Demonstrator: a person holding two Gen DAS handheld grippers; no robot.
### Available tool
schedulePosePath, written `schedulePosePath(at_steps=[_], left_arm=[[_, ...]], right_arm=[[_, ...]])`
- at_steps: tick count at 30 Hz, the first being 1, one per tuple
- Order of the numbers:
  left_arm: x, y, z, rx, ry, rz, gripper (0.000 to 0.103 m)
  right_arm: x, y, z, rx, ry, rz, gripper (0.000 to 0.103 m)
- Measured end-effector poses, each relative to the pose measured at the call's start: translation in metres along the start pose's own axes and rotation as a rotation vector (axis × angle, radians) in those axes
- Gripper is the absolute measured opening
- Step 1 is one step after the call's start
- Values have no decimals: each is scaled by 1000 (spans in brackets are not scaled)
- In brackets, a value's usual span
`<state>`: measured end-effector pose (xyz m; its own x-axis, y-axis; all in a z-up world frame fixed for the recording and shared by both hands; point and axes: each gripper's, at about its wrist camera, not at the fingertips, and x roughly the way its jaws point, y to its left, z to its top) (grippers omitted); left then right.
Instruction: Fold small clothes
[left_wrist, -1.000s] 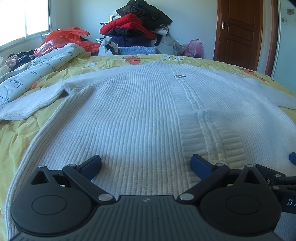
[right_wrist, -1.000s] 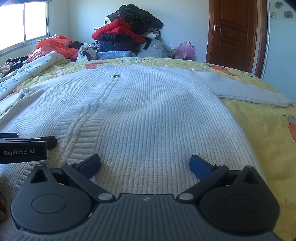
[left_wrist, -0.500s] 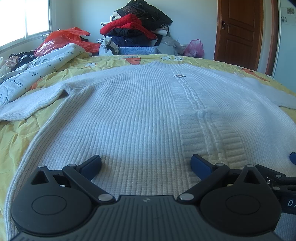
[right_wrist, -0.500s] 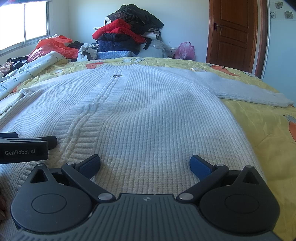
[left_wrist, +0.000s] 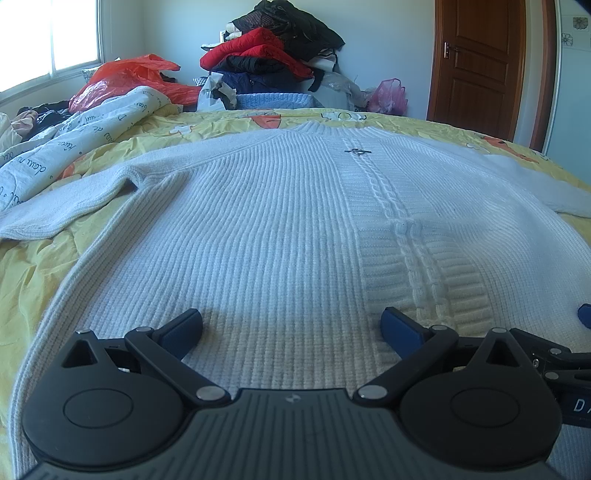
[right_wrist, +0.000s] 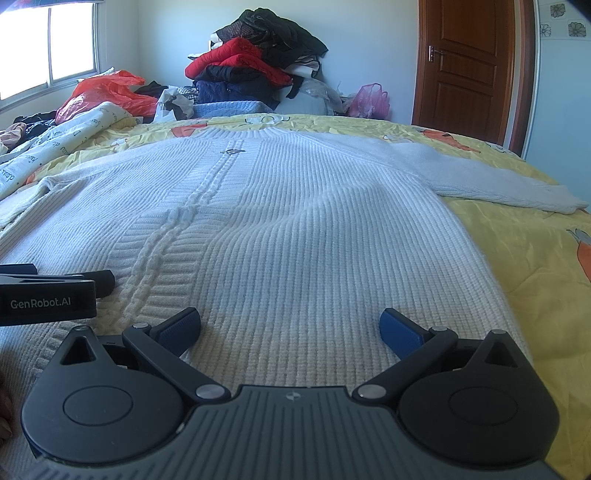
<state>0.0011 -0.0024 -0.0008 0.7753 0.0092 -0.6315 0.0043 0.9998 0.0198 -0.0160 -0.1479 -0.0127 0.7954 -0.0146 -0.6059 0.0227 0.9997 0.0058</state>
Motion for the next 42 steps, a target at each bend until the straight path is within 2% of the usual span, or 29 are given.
schedulePosePath(at_steps=[5,9,11,13,14,16,18,20,22,24,27,30,33,37,39,41,42], left_arm=[[0,0,0,0,0,-1,103],[-1,-1,-1,0,0,-1,103],[-2,-1,-1,0,0,0,103],[-2,-1,-1,0,0,-1,103],[-2,-1,-1,-1,0,-1,103],[-2,-1,-1,-1,0,-1,103],[-2,-1,-1,-1,0,-2,103],[-2,-1,-1,-1,0,-2,103],[-2,-1,-1,-1,0,-1,103],[-2,-1,-1,-1,0,-1,103],[-2,-1,-1,-1,0,-1,103],[-2,-1,-1,-1,0,-2,103],[-2,-1,-1,-2,-1,-2,103],[-2,-1,-1,-2,0,-2,103],[-2,-1,-1,-2,0,-2,103],[-2,-1,-1,-2,0,-2,103],[-2,0,-1,-2,-1,-3,103]], right_arm=[[-1,-2,1,4,-4,7,103],[-8,-19,13,97,-14,105,101],[-18,-42,30,212,-78,210,101],[-30,-68,45,284,-170,241,103],[-40,-85,50,299,-218,211,103],[-38,-112,68,293,-273,87,103],[-26,-145,84,279,-282,11,103],[-15,-184,95,332,-283,-26,103],[0,-235,101,470,-268,-43,101],[12,-292,100,666,-271,-75,92],[23,-357,87,897,-322,-100,78],[38,-403,81,1015,-334,-171,69],[64,-424,84,1025,-293,-193,61],[91,-440,89,1037,-228,-227,61],[102,-442,87,1053,-227,-260,63],[105,-441,85,1050,-260,-274,55],[106,-439,87,1036,-261,-287,29]])
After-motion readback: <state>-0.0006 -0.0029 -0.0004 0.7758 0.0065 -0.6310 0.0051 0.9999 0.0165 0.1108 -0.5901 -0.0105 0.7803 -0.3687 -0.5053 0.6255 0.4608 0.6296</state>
